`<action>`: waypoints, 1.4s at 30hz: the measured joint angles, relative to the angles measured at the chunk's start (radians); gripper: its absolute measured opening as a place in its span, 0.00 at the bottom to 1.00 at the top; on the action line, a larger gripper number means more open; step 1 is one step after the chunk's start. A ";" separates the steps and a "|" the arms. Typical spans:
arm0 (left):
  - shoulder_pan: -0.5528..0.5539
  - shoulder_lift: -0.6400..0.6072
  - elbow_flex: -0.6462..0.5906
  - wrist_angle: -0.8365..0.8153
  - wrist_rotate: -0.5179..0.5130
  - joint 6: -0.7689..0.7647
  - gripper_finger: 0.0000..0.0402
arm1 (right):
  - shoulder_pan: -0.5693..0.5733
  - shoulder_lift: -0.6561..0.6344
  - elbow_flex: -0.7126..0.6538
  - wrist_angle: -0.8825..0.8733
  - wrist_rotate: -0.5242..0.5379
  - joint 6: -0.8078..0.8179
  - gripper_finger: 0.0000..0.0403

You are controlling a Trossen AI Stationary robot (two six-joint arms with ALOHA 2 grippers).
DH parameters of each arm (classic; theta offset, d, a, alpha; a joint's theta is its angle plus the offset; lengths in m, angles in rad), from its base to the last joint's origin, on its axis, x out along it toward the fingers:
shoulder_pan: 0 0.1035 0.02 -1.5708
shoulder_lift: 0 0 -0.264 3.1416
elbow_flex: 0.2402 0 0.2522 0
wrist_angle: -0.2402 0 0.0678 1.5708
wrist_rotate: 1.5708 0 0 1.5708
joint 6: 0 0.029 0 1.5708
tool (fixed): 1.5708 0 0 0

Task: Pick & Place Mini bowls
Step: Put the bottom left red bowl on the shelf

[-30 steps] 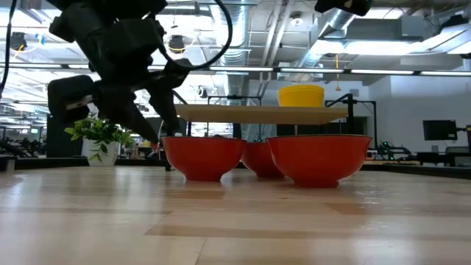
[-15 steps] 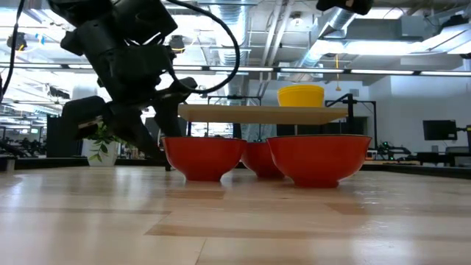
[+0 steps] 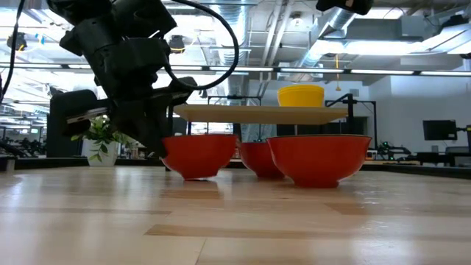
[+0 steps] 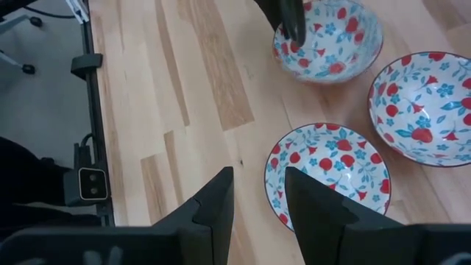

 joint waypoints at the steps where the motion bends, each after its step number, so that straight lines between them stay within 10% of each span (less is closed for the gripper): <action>1: -0.002 0.000 0.000 0.000 -0.003 0.000 0.05 | 0.000 0.000 0.000 0.000 0.000 0.000 0.28; 20: -0.028 -0.202 0.014 -0.185 -0.074 -0.137 0.03 | -0.002 0.000 0.000 0.000 0.004 -0.007 0.28; 28: 0.053 -0.256 0.203 -0.491 -0.077 -0.188 0.03 | -0.014 0.000 0.000 0.001 0.083 -0.083 0.28; 42: 0.243 -0.256 0.447 -0.543 -0.169 -0.006 0.03 | -0.132 0.000 0.000 0.009 0.083 -0.260 0.28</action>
